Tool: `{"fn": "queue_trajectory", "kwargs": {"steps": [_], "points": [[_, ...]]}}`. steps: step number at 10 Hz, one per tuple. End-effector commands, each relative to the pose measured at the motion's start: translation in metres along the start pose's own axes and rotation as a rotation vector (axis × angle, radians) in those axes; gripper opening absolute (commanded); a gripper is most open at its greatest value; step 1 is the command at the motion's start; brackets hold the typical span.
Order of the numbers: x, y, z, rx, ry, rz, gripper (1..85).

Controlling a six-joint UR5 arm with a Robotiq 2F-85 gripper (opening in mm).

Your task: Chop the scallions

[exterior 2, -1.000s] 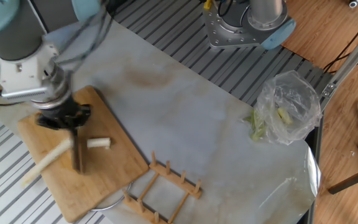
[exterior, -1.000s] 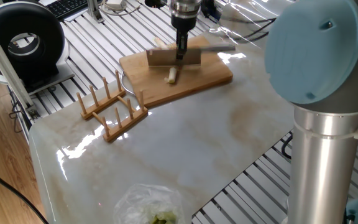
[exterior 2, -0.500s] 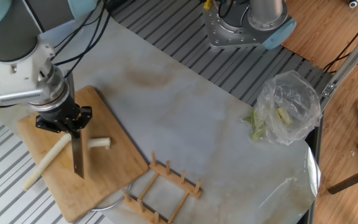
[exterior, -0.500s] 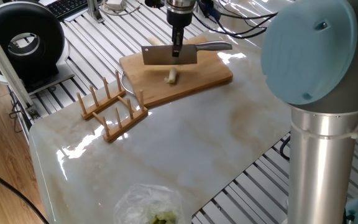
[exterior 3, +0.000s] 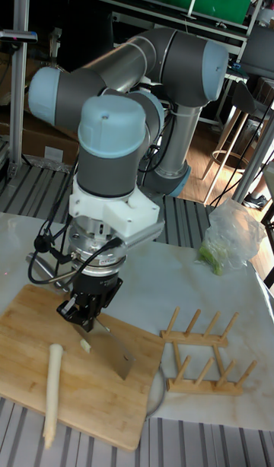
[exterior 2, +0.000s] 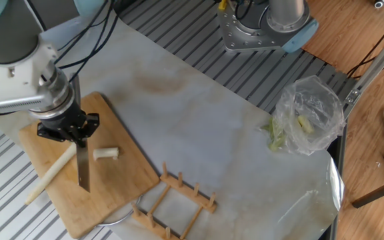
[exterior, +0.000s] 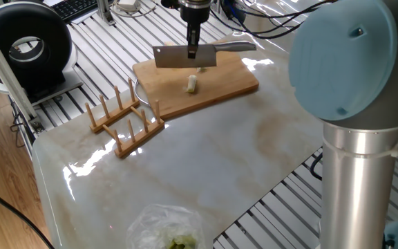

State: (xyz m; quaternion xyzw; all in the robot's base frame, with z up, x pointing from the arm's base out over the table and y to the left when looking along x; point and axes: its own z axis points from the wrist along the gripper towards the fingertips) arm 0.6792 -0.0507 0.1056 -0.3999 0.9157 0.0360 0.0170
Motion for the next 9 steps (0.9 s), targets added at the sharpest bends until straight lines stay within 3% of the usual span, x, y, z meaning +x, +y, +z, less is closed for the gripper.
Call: {"fn": "queue_trajectory", "kwargs": {"steps": [1, 4, 7, 9], "points": [[-0.002, -0.004, -0.026, 0.032, -0.012, 0.052, 1.3], [-0.001, -0.023, -0.026, 0.09, -0.022, 0.087, 1.3], [-0.007, -0.025, -0.029, 0.083, -0.059, 0.186, 1.3], [-0.01, -0.036, -0.03, 0.112, -0.087, 0.242, 1.3]]}}
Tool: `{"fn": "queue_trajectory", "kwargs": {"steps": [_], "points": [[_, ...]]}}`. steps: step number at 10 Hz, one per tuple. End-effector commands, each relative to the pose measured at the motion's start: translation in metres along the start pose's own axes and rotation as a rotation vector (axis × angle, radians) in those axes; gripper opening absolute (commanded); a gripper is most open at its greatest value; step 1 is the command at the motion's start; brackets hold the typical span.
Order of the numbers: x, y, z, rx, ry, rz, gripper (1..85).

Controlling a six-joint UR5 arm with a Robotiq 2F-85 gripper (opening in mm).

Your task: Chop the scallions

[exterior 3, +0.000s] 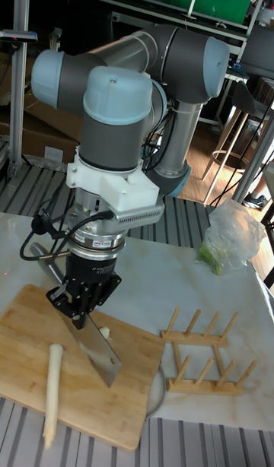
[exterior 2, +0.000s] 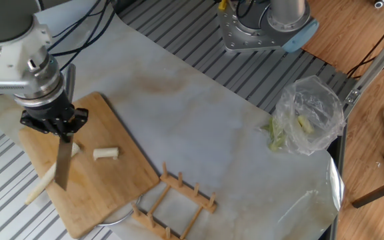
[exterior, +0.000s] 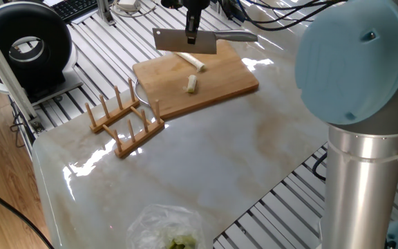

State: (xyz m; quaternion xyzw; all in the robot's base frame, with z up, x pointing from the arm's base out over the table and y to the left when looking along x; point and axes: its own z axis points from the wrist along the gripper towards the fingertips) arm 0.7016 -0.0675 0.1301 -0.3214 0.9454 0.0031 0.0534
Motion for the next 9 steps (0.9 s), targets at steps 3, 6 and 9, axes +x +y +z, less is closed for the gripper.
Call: {"fn": "queue_trajectory", "kwargs": {"steps": [3, 6, 9], "points": [[-0.017, -0.009, 0.0, 0.014, -0.079, 0.025, 1.3], [-0.012, -0.014, 0.003, 0.029, -0.066, -0.169, 1.3], [-0.02, -0.015, 0.004, 0.04, -0.096, -0.313, 1.3]]}}
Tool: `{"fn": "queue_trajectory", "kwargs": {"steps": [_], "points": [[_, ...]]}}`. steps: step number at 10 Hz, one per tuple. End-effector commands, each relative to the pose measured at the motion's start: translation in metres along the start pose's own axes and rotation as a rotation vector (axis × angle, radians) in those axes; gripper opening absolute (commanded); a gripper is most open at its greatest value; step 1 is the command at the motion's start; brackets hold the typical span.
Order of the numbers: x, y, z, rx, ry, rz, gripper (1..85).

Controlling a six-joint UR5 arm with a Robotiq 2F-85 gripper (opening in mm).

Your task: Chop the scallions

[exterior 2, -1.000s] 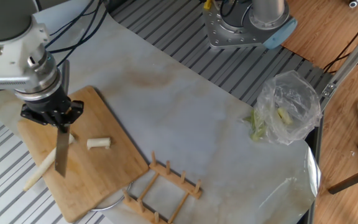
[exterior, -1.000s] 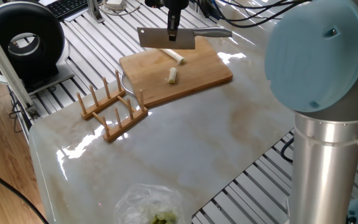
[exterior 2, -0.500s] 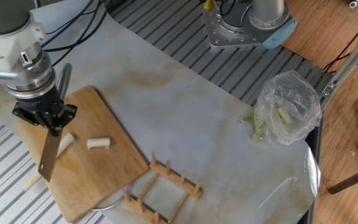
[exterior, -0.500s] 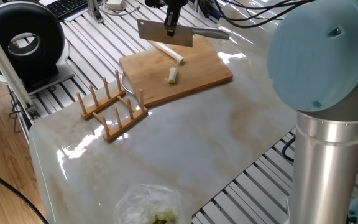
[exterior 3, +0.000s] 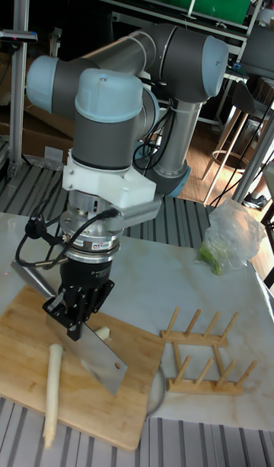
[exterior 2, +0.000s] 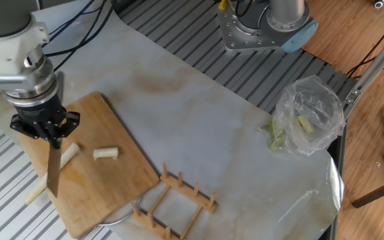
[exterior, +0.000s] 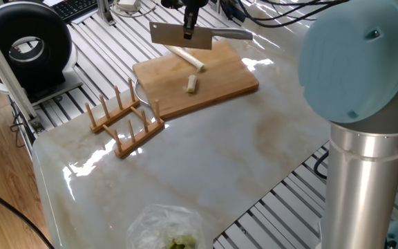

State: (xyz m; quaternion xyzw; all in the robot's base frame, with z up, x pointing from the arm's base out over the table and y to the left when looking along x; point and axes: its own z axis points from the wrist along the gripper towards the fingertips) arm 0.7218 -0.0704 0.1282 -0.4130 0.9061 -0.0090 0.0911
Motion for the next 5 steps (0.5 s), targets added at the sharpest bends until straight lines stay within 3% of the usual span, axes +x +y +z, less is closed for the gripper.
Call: {"fn": "queue_trajectory", "kwargs": {"steps": [1, 2, 3, 4, 5], "points": [[0.002, -0.002, 0.006, -0.006, -0.008, -0.187, 1.3], [0.012, 0.008, 0.01, -0.051, 0.013, -0.241, 1.3], [0.007, 0.011, 0.013, -0.065, -0.02, -0.269, 1.3], [0.007, 0.013, 0.012, -0.072, -0.03, -0.278, 1.3], [0.006, 0.008, 0.012, -0.05, -0.032, -0.281, 1.3]]}}
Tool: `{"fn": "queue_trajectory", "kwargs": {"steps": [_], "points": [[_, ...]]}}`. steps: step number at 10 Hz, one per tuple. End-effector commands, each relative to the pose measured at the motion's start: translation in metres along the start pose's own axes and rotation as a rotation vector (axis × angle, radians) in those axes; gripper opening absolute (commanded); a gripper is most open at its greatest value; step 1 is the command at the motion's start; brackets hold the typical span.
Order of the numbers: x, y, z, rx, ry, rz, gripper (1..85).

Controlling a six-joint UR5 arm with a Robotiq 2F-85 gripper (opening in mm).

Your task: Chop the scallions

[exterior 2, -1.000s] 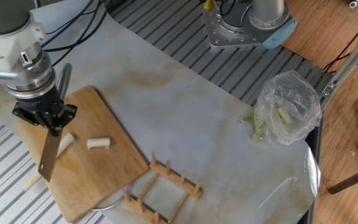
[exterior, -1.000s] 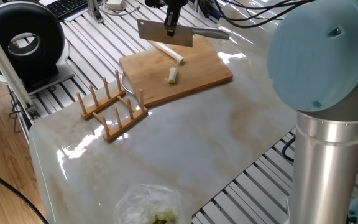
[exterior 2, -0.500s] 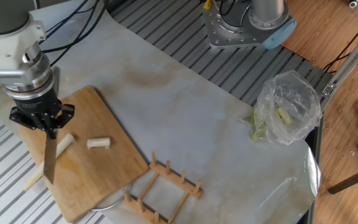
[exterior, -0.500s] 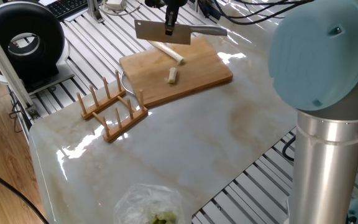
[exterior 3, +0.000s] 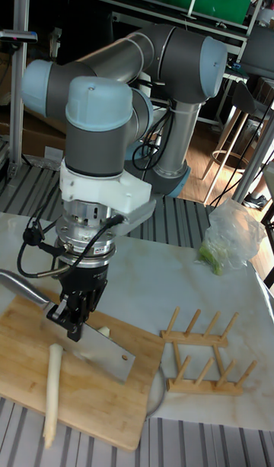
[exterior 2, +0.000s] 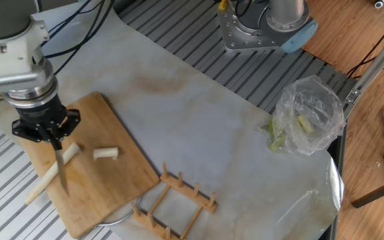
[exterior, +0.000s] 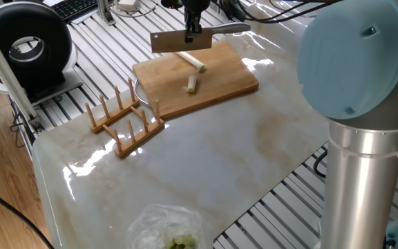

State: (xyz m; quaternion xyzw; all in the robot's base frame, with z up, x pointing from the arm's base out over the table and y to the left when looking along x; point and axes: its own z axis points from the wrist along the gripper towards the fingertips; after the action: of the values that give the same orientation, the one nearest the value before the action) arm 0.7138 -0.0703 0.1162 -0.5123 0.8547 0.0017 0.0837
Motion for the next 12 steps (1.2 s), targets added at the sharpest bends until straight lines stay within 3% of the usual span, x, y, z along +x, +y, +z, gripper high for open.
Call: {"fn": "queue_trajectory", "kwargs": {"steps": [1, 3, 5, 7, 8, 9, 10, 11, 12], "points": [[0.002, -0.005, 0.001, 0.015, -0.009, -0.058, 1.3], [0.003, -0.012, -0.005, 0.046, -0.023, 0.018, 1.3], [0.016, 0.001, -0.014, 0.009, 0.033, 0.106, 1.3], [0.025, 0.022, -0.026, -0.049, 0.092, 0.258, 1.3], [0.031, 0.038, -0.031, -0.091, 0.143, 0.385, 1.3], [0.029, 0.053, -0.033, -0.138, 0.162, 0.557, 1.3], [0.029, 0.06, -0.035, -0.156, 0.177, 0.663, 1.3], [0.019, 0.062, -0.034, -0.174, 0.148, 0.691, 1.3], [0.017, 0.056, -0.033, -0.157, 0.13, 0.706, 1.3]]}}
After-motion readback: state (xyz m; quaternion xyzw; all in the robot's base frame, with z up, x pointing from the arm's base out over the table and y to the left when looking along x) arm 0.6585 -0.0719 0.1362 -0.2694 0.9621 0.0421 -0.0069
